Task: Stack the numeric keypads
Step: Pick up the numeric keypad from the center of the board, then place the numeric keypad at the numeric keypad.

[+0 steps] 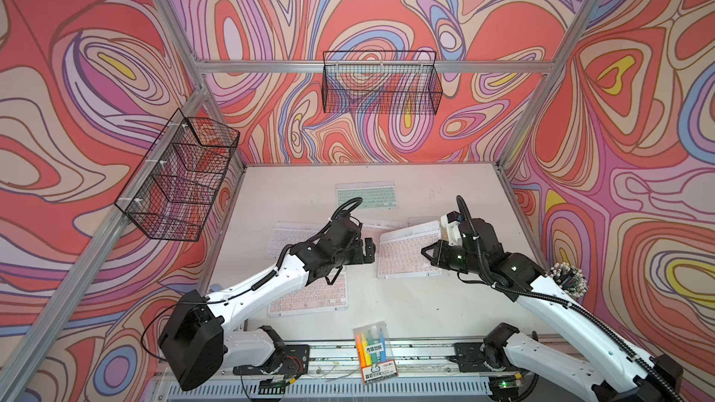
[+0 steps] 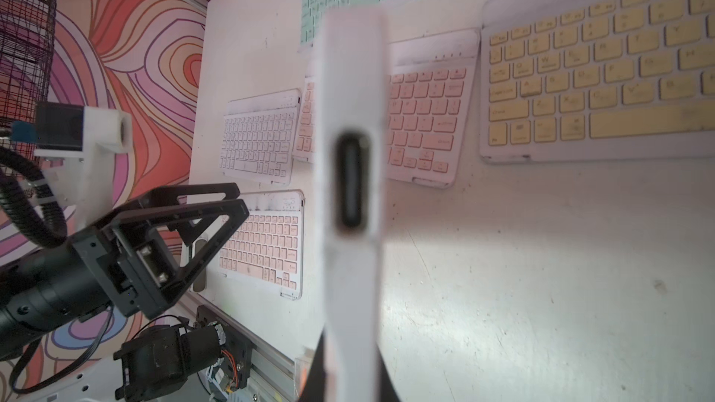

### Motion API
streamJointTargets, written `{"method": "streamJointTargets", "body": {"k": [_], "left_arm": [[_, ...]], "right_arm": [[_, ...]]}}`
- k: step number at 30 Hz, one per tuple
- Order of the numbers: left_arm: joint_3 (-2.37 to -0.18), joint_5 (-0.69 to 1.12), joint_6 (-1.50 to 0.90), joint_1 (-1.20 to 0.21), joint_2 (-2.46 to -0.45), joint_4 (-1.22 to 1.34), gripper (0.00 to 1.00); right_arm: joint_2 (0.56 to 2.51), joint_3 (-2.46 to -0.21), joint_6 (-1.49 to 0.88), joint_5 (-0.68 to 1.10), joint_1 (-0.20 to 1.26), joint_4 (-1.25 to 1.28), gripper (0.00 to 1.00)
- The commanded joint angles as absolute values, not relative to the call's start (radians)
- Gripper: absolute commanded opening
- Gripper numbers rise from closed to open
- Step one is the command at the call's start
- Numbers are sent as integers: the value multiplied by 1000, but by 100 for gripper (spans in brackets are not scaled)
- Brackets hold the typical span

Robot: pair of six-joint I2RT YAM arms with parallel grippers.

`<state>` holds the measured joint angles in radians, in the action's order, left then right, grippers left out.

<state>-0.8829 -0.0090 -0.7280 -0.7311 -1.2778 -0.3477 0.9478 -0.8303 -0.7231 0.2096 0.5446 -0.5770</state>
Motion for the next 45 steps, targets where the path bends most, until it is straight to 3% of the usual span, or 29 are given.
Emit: {"method": "streamJointTargets", "body": {"k": [1, 4, 16, 26, 39, 45], "left_arm": [[-882, -3, -654, -684, -1231, -427, 100], [-871, -34, -620, -659, -1188, -455, 100], [-840, 159, -635, -525, -1115, -444, 100], [-836, 218, -645, -450, -1105, -474, 100], [-866, 272, -645, -399, -1152, -412, 100], [-816, 273, -651, -379, -1129, -371, 100]], "right_arm": [[1004, -889, -690, 191, 548, -481, 0], [1074, -935, -693, 186, 548, -422, 0], [1421, -1222, -611, 367, 504, -334, 0], [1580, -1277, -715, 660, 324, -139, 0], [1907, -1433, -799, 729, 314, 72, 0], [2129, -1645, -799, 813, 302, 71, 0]]}}
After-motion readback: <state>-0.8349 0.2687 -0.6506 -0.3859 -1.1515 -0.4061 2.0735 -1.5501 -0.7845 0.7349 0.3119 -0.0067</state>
